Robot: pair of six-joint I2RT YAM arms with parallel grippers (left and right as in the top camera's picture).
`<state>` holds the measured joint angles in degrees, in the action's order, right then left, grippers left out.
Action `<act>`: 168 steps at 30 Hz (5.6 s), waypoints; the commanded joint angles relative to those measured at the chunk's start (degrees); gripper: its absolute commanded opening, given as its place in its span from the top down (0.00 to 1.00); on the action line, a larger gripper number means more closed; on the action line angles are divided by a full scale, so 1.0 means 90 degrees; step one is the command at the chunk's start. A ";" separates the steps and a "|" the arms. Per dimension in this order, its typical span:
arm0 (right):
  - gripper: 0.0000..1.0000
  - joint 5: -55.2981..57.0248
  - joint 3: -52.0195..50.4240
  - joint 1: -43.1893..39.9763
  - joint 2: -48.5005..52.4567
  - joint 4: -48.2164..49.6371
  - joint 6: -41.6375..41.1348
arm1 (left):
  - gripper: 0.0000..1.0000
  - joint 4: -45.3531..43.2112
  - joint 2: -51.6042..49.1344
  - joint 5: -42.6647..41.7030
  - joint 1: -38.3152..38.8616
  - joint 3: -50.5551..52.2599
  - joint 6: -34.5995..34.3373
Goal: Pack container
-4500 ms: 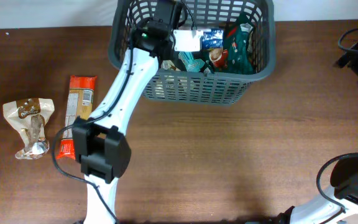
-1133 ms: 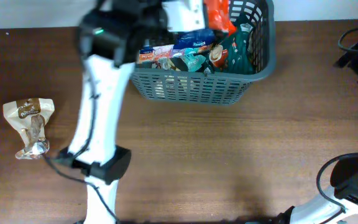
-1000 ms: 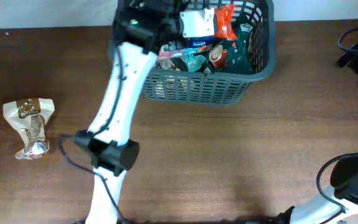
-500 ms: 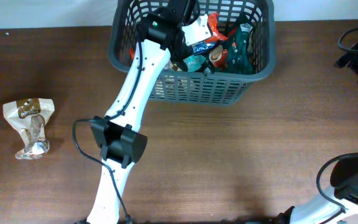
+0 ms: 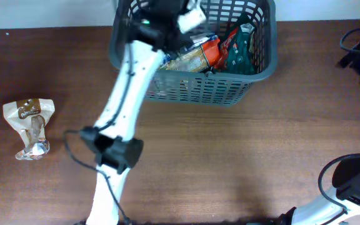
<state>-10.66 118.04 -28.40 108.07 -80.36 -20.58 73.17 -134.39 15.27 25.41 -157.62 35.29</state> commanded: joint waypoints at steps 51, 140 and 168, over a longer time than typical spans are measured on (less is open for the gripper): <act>0.01 -0.0015 -0.0022 0.0029 0.0010 0.0019 0.0022 | 0.01 -0.1260 0.0967 -0.0767 -0.6516 0.6669 -0.2540; 0.01 -0.0012 -0.0022 0.1717 -0.2327 0.0022 0.0022 | 0.01 0.0974 0.1897 -0.0738 -0.4575 0.1379 -0.3300; 0.01 0.3259 -1.1052 0.2822 -1.1519 0.4799 0.0024 | 0.01 0.0974 0.1897 -0.0738 -0.4575 0.1379 -0.3300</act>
<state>18.59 23.77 -3.57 6.74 -40.77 -20.51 81.93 -117.34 8.43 -15.73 -145.56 6.31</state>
